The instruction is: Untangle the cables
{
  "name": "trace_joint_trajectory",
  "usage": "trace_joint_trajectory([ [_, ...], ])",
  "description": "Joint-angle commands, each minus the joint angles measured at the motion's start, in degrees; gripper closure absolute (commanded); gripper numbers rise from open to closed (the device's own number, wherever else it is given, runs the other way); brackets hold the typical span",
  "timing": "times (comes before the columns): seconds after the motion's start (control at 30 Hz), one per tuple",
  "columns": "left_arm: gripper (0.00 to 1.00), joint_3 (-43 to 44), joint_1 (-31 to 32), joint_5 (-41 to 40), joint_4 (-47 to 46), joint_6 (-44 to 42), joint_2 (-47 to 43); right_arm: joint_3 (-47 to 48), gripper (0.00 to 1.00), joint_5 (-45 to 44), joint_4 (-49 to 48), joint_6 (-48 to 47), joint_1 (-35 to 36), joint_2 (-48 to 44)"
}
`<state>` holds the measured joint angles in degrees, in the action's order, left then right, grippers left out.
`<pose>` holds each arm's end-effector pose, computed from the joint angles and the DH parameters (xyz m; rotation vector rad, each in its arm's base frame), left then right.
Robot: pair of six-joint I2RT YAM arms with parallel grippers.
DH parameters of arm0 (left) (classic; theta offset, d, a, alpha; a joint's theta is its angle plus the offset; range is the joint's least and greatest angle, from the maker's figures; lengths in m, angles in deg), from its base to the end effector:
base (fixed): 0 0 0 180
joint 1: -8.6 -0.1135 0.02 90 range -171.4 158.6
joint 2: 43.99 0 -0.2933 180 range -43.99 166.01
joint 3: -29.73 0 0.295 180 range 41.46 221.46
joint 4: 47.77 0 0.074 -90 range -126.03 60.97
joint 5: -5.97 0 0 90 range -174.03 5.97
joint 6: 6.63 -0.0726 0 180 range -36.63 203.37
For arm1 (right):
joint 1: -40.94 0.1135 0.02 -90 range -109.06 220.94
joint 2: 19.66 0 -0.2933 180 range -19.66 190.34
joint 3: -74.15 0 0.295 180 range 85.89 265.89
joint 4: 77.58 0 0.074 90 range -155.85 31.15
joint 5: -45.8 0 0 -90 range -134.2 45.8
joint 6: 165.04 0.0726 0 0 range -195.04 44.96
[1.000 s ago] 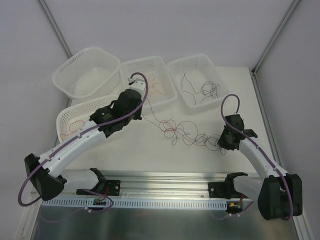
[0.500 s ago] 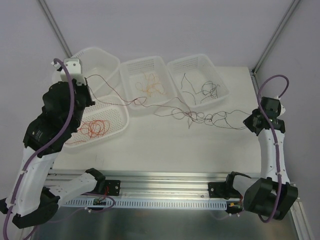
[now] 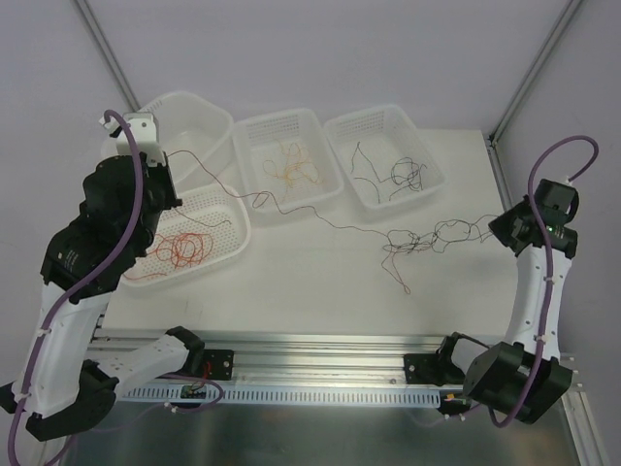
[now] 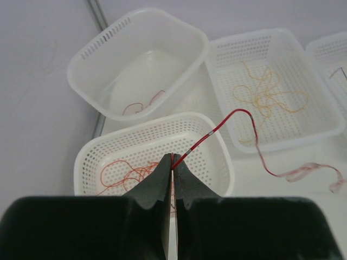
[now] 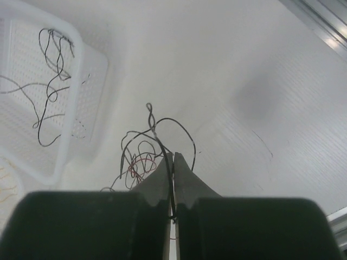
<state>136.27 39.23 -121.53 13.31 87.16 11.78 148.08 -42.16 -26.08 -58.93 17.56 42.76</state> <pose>0.1697 -0.0491 0.5610 -0.0717 1.7134 0.1276 0.2631 -0.1109 0.3382 0.7486 2.1413 -0.0268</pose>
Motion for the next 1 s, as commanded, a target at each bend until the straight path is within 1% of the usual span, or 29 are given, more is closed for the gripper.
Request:
trace_joint_trajectory([
  [0.0,1.0,2.13,-0.49,8.03,-0.03,3.32,1.71,3.02,0.99,2.97,2.68,-3.55,3.42,-0.45],
  [0.03,1.0,2.23,-0.49,13.19,-0.12,3.85,1.97,2.59,0.99,2.44,3.03,-3.99,5.43,-0.54],
  [0.1,1.0,1.7,-0.57,18.75,-0.3,4.82,3.2,0.83,0.99,1.65,2.69,-4.25,7.37,-1.76],
  [0.13,1.0,1.09,-0.49,24.87,-0.3,5.95,3.64,-1.18,0.99,1.39,1.99,-4.25,9.03,-2.12],
  [0.17,1.0,0.3,-0.57,26.93,-0.39,6.66,4.08,-1.98,0.99,1.12,1.98,-4.25,9.83,-2.55],
  [0.27,1.0,-6.63,-0.4,35.45,-2.84,11.31,5.66,-4.45,0.99,0.51,1.8,-4.08,13.0,-4.14],
  [0.3,1.0,-11.78,-0.31,37.21,-6.24,12.72,6.02,-4.88,0.99,0.33,1.8,-4.17,13.79,-4.49],
  [0.33,1.0,-14.53,-0.31,39.15,-8.02,15.95,6.45,-5.15,0.99,-0.02,2.06,-4.08,15.45,-5.28],
  [0.37,1.0,-17.0,0.39,42.12,-9.69,17.2,6.89,-5.5,0.99,-0.72,2.15,-4.17,16.25,-5.54],
  [0.4,1.0,-21.11,1.18,41.98,-11.53,18.43,8.2,-5.68,0.99,-0.99,2.24,-4.17,17.04,-5.98],
  [0.47,1.0,-24.04,4.06,38.57,-14.0,20.9,10.14,-5.94,0.99,-1.69,2.94,-4.17,18.8,-7.04],
  [0.5,1.0,-26.49,4.87,37.25,-14.53,21.6,12.5,-6.03,0.99,-1.61,3.03,-4.17,19.15,-7.39],
  [0.57,1.0,-28.18,6.01,33.99,-15.24,22.31,15.23,-6.12,0.99,-1.6,3.56,-4.17,19.77,-8.53],
  [0.6,0.99,-29.31,6.45,32.76,-15.24,22.75,18.03,-5.95,0.99,-1.6,3.74,-4.08,19.86,-8.88],
  [0.67,0.91,-29.94,6.72,33.1,-15.24,23.89,20.42,-5.77,0.99,-1.6,4.0,-4.25,20.21,-9.94],
  [0.7,0.82,-29.94,7.68,33.62,-15.33,24.76,22.09,-5.33,0.99,-1.52,4.26,-4.25,20.3,-10.29],
  [0.73,0.75,-29.77,8.56,33.8,-15.42,25.03,22.71,-5.15,0.99,-1.34,4.44,-4.34,20.56,-10.64],
  [0.77,0.66,-29.42,9.52,33.72,-15.94,25.12,23.24,-4.89,0.99,-0.99,4.53,-4.6,20.74,-10.91],
  [0.8,0.5,-28.37,10.75,33.63,-16.2,24.6,24.03,-4.54,0.99,-0.81,4.7,-4.52,21.0,-11.43],
  [0.83,0.4,-27.58,12.68,33.37,-16.47,24.25,24.38,-4.45,0.99,-0.73,4.79,-4.69,21.35,-11.61],
  [0.87,0.33,-26.87,13.74,33.63,-17.34,23.64,24.74,-4.36,0.99,-0.46,4.79,-4.69,21.62,-11.87],
  [0.9,0.27,-25.65,14.54,34.24,-17.78,22.85,25.44,-4.27,0.99,-0.2,4.79,-4.61,21.79,-12.14],
  [0.93,0.18,-25.11,15.15,34.94,-18.49,21.36,25.79,-4.27,0.99,0.41,4.79,-4.61,22.32,-12.23],
  [0.97,0.16,-24.85,16.29,36.69,-19.36,20.47,26.14,-4.27,0.99,0.77,4.7,-4.52,22.5,-12.31],
])
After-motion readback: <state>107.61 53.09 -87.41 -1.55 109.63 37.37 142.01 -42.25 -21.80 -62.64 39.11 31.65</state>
